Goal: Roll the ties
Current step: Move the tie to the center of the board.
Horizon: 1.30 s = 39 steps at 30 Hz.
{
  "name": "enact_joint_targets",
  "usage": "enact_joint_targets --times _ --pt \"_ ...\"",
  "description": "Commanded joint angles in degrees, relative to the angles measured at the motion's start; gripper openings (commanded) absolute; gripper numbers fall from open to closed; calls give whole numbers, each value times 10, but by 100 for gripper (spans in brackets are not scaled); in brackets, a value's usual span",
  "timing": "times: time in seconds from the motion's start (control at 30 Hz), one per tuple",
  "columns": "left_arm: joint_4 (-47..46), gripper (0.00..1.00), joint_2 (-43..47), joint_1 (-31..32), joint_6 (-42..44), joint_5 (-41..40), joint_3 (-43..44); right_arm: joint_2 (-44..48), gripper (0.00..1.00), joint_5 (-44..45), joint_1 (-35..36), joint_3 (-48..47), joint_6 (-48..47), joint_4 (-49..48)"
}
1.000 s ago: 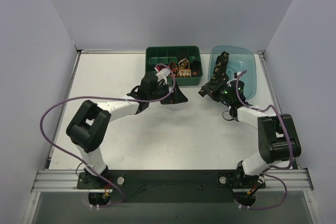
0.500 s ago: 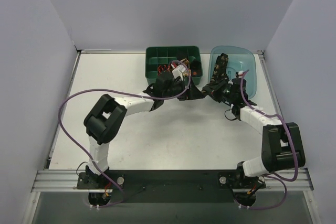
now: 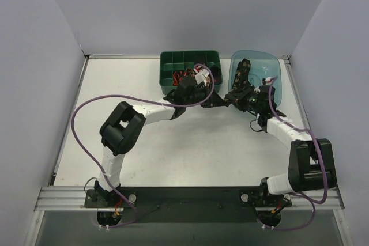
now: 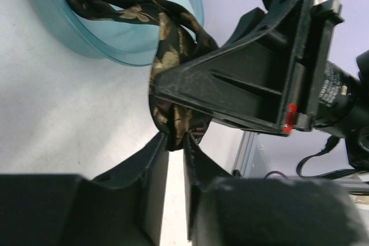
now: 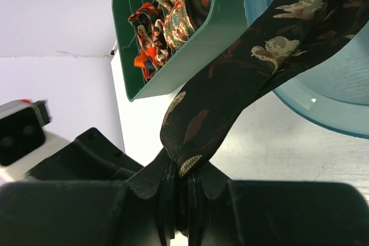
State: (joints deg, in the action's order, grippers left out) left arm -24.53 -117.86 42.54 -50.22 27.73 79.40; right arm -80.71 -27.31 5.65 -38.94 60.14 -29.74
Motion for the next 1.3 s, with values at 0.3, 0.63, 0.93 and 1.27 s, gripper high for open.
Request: enact_joint_targets --times 0.3,0.63,0.93,1.27 --pt "-120 0 3 -26 -37 23 -17 35 40 -57 -20 18 21 -88" --pt "-75 0 34 -62 21 143 -28 -73 73 -152 -47 37 128 -315" --pt "-40 0 67 -74 57 150 -46 -150 72 -193 -37 52 223 -482" --pt "11 0 80 -76 91 136 -40 -46 74 -181 -20 59 113 -311"
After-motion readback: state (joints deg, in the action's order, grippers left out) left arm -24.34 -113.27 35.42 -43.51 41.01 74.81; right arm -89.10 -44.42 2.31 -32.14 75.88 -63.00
